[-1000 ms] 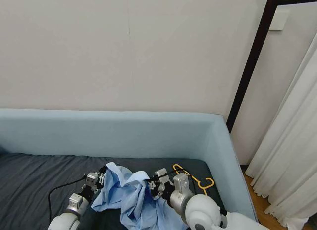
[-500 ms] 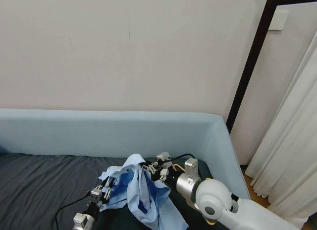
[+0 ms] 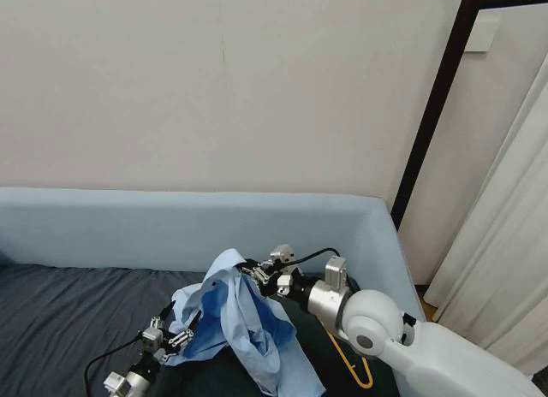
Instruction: Pick up the clothes from the sofa and hang them on the clothes hanger.
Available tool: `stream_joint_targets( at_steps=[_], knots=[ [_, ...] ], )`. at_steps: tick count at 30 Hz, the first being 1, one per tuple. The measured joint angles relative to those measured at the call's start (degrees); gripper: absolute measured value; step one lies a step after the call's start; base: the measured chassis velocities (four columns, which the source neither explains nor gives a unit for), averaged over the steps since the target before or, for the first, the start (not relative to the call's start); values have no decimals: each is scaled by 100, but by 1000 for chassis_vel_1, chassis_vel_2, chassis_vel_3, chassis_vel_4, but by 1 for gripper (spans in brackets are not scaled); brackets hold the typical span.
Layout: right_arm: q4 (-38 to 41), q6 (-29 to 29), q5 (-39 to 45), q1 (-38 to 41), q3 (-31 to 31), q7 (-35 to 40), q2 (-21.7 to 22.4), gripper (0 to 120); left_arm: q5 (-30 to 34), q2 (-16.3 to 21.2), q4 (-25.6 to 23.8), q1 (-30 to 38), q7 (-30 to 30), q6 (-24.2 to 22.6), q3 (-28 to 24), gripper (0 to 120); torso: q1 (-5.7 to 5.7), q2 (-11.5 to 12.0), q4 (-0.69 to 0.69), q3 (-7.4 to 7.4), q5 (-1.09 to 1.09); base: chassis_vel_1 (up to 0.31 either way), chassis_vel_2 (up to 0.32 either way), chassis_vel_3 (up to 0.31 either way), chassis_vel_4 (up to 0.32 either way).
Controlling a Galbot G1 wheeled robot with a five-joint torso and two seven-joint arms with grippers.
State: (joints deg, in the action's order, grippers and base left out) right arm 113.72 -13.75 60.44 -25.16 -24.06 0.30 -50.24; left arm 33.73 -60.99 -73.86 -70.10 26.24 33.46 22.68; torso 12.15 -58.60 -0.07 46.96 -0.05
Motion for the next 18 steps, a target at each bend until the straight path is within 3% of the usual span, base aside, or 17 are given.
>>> stream_joint_targets(
  at_steps=[7,11,13,16,18],
  knots=[
    [21,0,110,166,122,-16,19,0,46,-70,370,187,125,75,-28,87,0,0,0,0,0,0,0,0,0],
    [24,-2,113,184,136,-42,63,0,65,-104,422,257,202,79,-47,67,0,0,-1,0,0,0,0,0,0],
    [22,-3,109,184,140,-50,69,0,72,-104,417,258,224,81,-47,65,0,0,-1,0,1,0,0,0,0],
    [-63,-6,84,197,151,-77,74,0,86,-65,303,190,302,97,-43,49,0,0,-1,0,2,0,0,0,0],
    [-94,-6,84,218,157,-78,59,0,86,-46,262,156,331,102,-41,46,0,0,-1,0,2,0,0,0,0]
  ],
)
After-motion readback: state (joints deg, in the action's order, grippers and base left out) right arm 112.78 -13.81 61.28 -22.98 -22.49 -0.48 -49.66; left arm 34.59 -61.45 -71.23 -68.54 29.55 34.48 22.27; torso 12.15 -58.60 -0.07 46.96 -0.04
